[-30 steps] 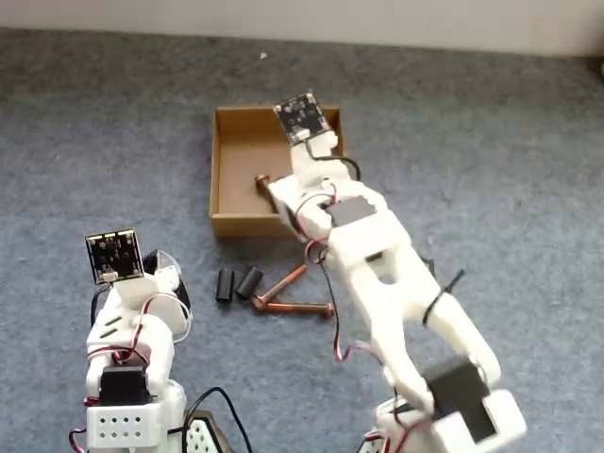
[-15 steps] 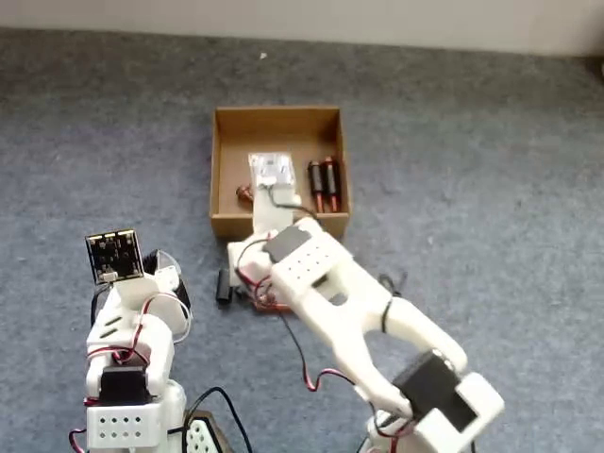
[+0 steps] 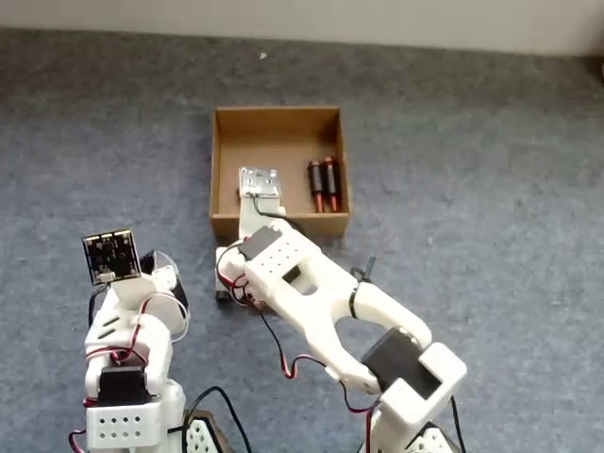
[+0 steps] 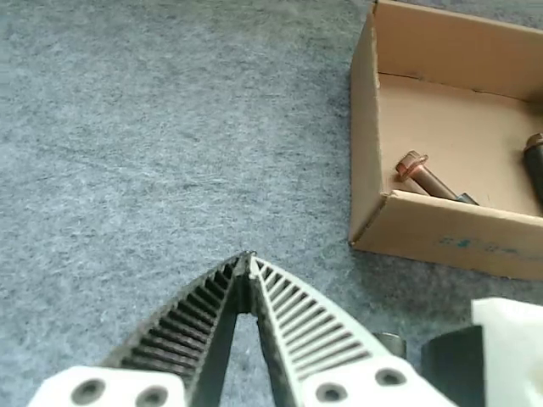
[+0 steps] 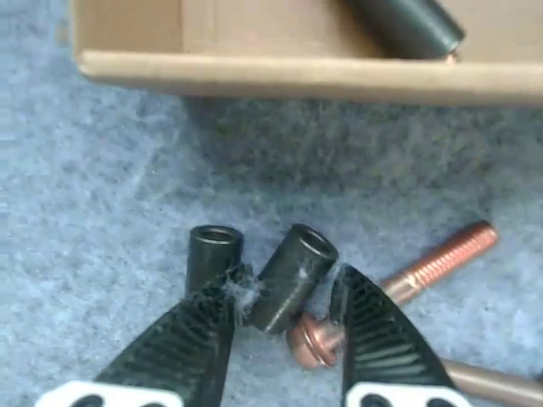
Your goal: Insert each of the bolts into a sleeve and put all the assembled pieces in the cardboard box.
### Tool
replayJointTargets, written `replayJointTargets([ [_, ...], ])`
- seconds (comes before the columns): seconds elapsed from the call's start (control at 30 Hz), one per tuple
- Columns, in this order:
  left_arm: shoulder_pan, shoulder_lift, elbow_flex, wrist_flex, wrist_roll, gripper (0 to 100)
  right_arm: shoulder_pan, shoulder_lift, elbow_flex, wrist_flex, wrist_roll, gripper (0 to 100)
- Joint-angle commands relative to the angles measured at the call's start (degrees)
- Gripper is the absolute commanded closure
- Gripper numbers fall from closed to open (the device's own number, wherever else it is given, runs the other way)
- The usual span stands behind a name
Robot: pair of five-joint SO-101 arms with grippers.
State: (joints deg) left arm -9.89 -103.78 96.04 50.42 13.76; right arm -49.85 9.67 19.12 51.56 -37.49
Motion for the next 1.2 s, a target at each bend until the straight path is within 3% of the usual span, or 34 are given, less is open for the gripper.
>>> replayJointTargets([
  [0.0, -2.3, -0.5, 1.1, -0.2, 0.4, 99, -0.8, 1.9, -3.0, 0.3, -0.6, 85.3],
  [0.23, -2.3, -0.5, 1.1, -0.2, 0.4, 99, -2.0, 5.8, -2.7, 0.6, -0.4, 86.3],
  [0.33, -2.3, -0.5, 1.1, -0.2, 0.4, 99, -1.7, 5.8, -2.8, 0.6, -0.2, 96.1],
  [0.37, -2.3, -0.5, 1.1, -0.2, 0.4, 99, -1.5, 5.8, -2.9, 0.7, 0.4, 99.8],
  [0.53, -2.3, -0.5, 1.1, -0.2, 0.4, 99, -1.4, 4.5, -2.9, 0.7, 6.9, 99.5],
  [0.77, -2.3, -0.5, 1.1, -0.2, 0.4, 99, 2.5, -14.8, -0.8, 1.2, 12.1, 99.4],
  [1.17, -2.2, -0.5, 1.1, -0.2, 0.4, 99, 16.4, -50.0, 23.6, 1.4, 25.1, 99.4],
])
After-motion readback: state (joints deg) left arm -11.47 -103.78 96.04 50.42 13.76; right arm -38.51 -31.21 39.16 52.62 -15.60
